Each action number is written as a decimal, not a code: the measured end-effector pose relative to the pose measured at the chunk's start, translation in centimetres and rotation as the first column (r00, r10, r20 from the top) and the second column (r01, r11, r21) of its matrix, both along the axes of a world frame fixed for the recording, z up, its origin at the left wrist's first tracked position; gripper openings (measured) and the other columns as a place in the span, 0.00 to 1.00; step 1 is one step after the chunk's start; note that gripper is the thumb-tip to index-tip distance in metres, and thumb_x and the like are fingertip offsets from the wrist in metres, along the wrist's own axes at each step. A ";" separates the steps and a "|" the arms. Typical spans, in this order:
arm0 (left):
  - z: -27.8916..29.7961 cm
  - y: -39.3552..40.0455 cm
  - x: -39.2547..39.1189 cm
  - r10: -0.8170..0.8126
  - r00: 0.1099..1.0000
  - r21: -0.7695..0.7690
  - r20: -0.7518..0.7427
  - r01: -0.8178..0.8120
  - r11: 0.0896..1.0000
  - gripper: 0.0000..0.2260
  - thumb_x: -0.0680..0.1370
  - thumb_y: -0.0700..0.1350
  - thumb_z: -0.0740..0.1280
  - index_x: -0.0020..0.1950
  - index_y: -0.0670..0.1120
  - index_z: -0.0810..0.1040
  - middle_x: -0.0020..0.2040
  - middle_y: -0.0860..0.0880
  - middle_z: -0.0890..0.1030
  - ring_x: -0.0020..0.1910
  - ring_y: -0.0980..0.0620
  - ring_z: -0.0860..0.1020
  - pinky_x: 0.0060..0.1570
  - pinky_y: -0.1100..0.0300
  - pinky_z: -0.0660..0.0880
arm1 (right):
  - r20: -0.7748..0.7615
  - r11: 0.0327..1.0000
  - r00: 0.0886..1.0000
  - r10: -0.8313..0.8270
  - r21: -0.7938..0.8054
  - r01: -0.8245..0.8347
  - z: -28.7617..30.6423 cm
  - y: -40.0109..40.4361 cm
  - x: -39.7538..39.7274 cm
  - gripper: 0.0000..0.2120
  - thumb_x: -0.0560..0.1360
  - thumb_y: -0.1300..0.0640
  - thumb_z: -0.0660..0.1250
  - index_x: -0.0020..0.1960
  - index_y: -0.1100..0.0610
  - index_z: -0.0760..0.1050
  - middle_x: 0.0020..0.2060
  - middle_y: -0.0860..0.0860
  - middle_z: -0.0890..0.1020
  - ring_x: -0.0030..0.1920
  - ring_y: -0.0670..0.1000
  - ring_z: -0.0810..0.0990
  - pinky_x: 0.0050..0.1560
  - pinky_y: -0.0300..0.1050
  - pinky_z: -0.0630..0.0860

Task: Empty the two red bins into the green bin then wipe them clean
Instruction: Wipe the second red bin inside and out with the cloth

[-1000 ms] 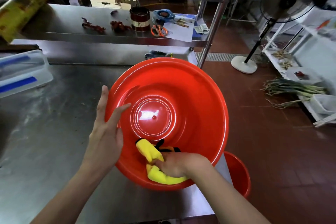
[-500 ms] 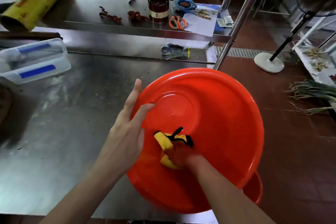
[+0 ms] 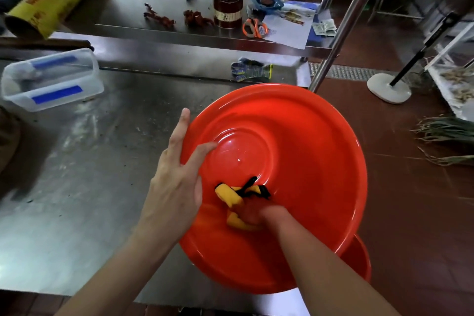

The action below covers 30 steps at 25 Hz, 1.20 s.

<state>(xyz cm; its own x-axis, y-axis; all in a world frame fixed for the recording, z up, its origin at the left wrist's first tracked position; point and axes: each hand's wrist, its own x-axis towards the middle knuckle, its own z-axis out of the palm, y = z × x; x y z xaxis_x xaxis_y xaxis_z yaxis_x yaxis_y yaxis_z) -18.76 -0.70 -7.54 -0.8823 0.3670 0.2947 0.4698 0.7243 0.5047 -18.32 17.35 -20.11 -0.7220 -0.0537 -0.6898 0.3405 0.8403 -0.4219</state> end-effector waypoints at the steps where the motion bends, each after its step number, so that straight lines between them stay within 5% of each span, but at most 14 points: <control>1: -0.1 0.1 0.1 -0.005 1.000 -0.014 -0.010 0.004 1.000 0.30 0.70 0.27 0.67 0.68 0.51 0.76 0.84 0.50 0.49 0.70 0.42 0.69 0.50 0.47 0.79 | -0.050 1.000 0.998 0.030 -0.001 -0.030 0.3 0.0 0.3 0.23 0.75 0.32 0.53 0.40 0.48 0.75 0.26 0.48 0.81 0.33 0.57 0.82 0.59 0.53 0.76; 4: -0.1 0.1 0.0 0.002 1.000 -0.018 -0.012 -0.002 1.000 0.28 0.71 0.28 0.66 0.68 0.50 0.76 0.84 0.50 0.49 0.69 0.40 0.71 0.50 0.44 0.81 | -0.096 0.993 0.989 0.116 0.002 -0.117 1.1 0.2 1.9 0.11 0.73 0.37 0.58 0.49 0.41 0.71 0.37 0.46 0.83 0.42 0.55 0.83 0.62 0.55 0.75; 7: -0.1 -0.1 -0.6 0.020 1.000 -0.008 -0.006 -0.020 1.000 0.27 0.72 0.28 0.66 0.67 0.50 0.76 0.84 0.50 0.48 0.68 0.39 0.72 0.50 0.43 0.80 | 0.044 0.988 0.987 0.154 0.015 -0.155 1.3 0.8 3.6 0.25 0.79 0.36 0.55 0.74 0.40 0.64 0.72 0.46 0.73 0.73 0.53 0.69 0.76 0.51 0.60; 9: -0.1 -0.2 -0.8 0.016 1.000 -0.009 -0.011 -0.016 1.000 0.27 0.72 0.28 0.66 0.67 0.50 0.76 0.83 0.50 0.48 0.67 0.39 0.72 0.50 0.45 0.79 | 0.146 0.985 0.978 0.147 0.063 -0.158 1.9 0.9 4.7 0.33 0.81 0.32 0.48 0.79 0.49 0.60 0.77 0.51 0.67 0.75 0.56 0.66 0.75 0.53 0.61; 13: -0.1 -0.5 -1.3 -0.006 1.000 -0.014 -0.006 0.006 1.000 0.26 0.73 0.30 0.65 0.67 0.50 0.76 0.84 0.51 0.47 0.68 0.39 0.71 0.50 0.45 0.78 | 0.102 0.974 0.976 0.193 0.097 -0.202 5.1 0.5 7.5 0.34 0.80 0.30 0.44 0.81 0.46 0.53 0.81 0.48 0.58 0.78 0.57 0.61 0.74 0.59 0.59; 19: 0.0 -0.9 -1.9 -0.017 0.999 -0.010 0.028 0.017 1.000 0.24 0.75 0.31 0.65 0.67 0.51 0.75 0.83 0.52 0.45 0.74 0.38 0.68 0.54 0.40 0.77 | 0.111 0.975 0.975 0.190 0.094 -0.201 8.3 0.8 9.5 0.32 0.81 0.31 0.44 0.81 0.43 0.53 0.79 0.48 0.61 0.77 0.56 0.63 0.76 0.58 0.58; 25: 0.5 -1.0 -2.2 -0.063 0.995 -0.019 0.071 0.065 0.998 0.25 0.75 0.33 0.63 0.69 0.54 0.72 0.83 0.54 0.43 0.75 0.38 0.67 0.53 0.44 0.77 | 0.204 0.978 0.971 0.121 0.144 -0.152 3.8 0.4 6.2 0.31 0.82 0.34 0.47 0.79 0.50 0.61 0.77 0.51 0.66 0.76 0.56 0.66 0.74 0.55 0.61; 28: 0.6 -0.7 -2.2 -0.068 0.994 -0.027 0.080 0.071 0.997 0.26 0.76 0.33 0.63 0.69 0.55 0.71 0.83 0.55 0.42 0.75 0.38 0.67 0.52 0.49 0.72 | 0.213 0.998 0.977 0.002 0.058 -0.015 1.1 0.7 3.5 0.19 0.81 0.39 0.56 0.64 0.47 0.75 0.69 0.55 0.77 0.71 0.54 0.72 0.70 0.51 0.64; 30: 0.7 -0.7 -2.5 -0.056 0.994 -0.025 0.096 0.059 0.998 0.26 0.76 0.32 0.63 0.69 0.55 0.71 0.83 0.54 0.42 0.76 0.38 0.65 0.54 0.47 0.73 | 0.105 0.997 0.995 0.002 0.074 -0.009 0.2 0.9 1.9 0.13 0.75 0.35 0.56 0.44 0.41 0.75 0.45 0.51 0.86 0.54 0.54 0.82 0.66 0.50 0.66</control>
<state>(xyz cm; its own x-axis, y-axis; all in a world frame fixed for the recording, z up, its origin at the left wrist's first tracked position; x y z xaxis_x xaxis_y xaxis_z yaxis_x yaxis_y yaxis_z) -21.23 -1.35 -6.88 -0.8829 0.4249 0.1999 0.4622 0.7115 0.5293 -16.44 18.29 -19.87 -0.6456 -0.0032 -0.7636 0.3747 0.8700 -0.3204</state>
